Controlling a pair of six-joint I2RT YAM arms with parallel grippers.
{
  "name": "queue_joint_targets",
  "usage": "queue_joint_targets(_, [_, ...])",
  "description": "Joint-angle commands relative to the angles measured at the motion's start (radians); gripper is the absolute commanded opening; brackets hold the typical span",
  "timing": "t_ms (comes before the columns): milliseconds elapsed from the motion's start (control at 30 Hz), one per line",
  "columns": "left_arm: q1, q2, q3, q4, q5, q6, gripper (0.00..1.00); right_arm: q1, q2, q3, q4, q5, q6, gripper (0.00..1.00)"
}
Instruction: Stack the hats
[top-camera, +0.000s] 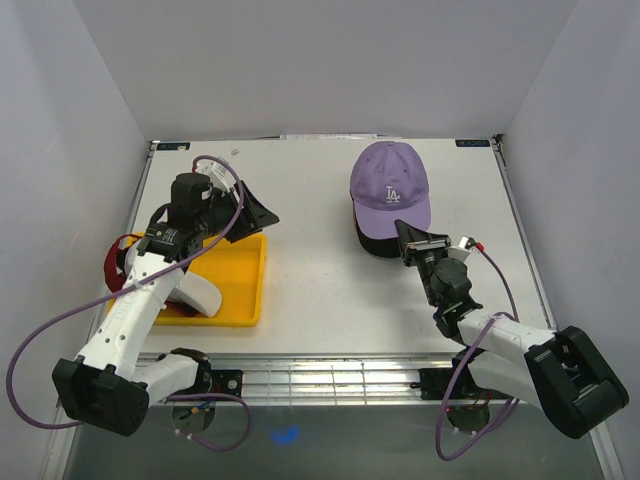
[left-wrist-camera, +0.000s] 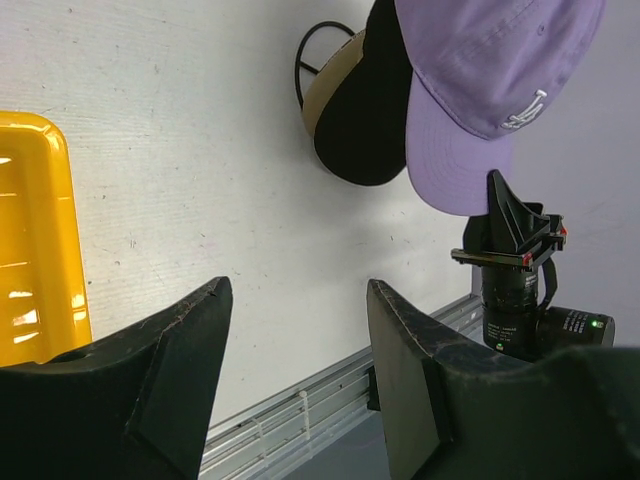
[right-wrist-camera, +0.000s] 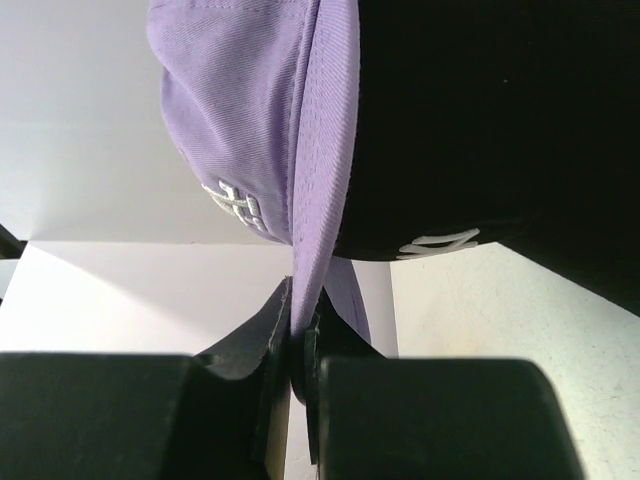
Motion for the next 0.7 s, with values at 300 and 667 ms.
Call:
queue_joint_targets(300, [-0.007, -0.015, -0.017, 0.023, -0.013, 0.022, 0.66, 0.004, 0.109, -0.111, -0.072, 0.003, -0.020, 0.08])
queue_joint_targets(667, [-0.005, -0.013, -0.032, 0.023, -0.016, 0.028, 0.66, 0.004, 0.219, -0.179, 0.023, -0.017, 0.017, 0.08])
